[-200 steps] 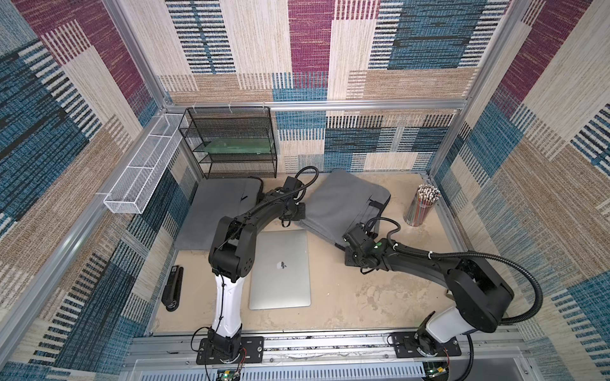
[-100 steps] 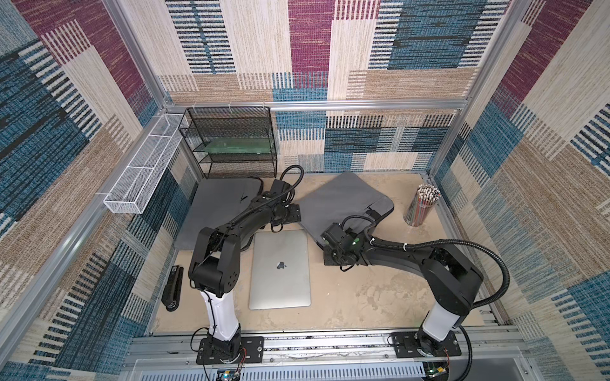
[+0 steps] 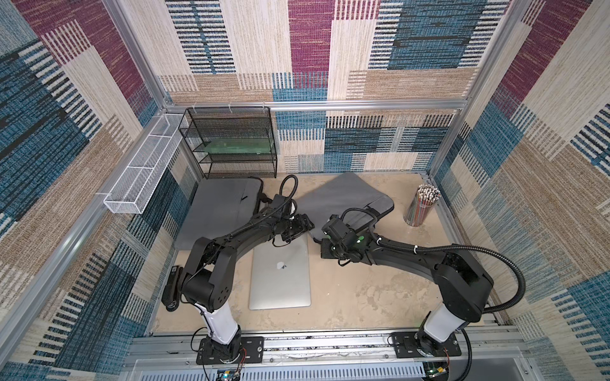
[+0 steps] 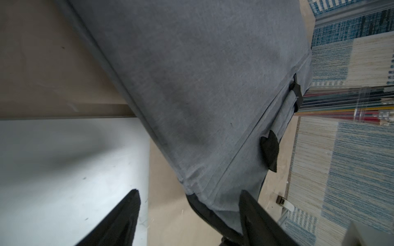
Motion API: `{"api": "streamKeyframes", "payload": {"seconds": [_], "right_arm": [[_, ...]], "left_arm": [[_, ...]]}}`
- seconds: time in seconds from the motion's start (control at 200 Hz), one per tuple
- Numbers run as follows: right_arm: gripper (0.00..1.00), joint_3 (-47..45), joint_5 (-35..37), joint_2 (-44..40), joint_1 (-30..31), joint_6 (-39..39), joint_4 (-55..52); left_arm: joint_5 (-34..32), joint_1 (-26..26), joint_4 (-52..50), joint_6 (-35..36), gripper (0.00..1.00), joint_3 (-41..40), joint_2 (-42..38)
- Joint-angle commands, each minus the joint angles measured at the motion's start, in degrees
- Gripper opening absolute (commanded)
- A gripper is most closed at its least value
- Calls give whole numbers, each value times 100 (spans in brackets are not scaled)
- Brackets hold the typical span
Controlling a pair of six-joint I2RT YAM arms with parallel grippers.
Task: Open the zippered laptop bag and take out the laptop
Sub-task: Unzip the zipper on the zippered laptop bag.
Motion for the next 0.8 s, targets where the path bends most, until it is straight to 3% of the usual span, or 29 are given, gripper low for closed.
{"api": "streamKeyframes", "payload": {"seconds": [0.0,0.135,0.21,0.526,0.601,0.796], "right_arm": [[0,-112,-23,-235,7,-71,537],[0,-296,-35,-442,9,-101,744],[0,-377,-65,-461,11,-107,823],[0,-502,-218,-400,4,-19,1174],[0,-477,-266,-405,9,-36,1185],[0,-466,-314,-427,-17,-72,1042]], "left_arm": [[319,-99,336,-328,76,47,124],[376,-190,449,-458,82,95,249],[410,-217,447,-505,100,124,324],[469,-392,594,-817,100,-139,443],[539,-438,745,-931,92,-165,513],[611,-468,972,-1087,54,-90,598]]}}
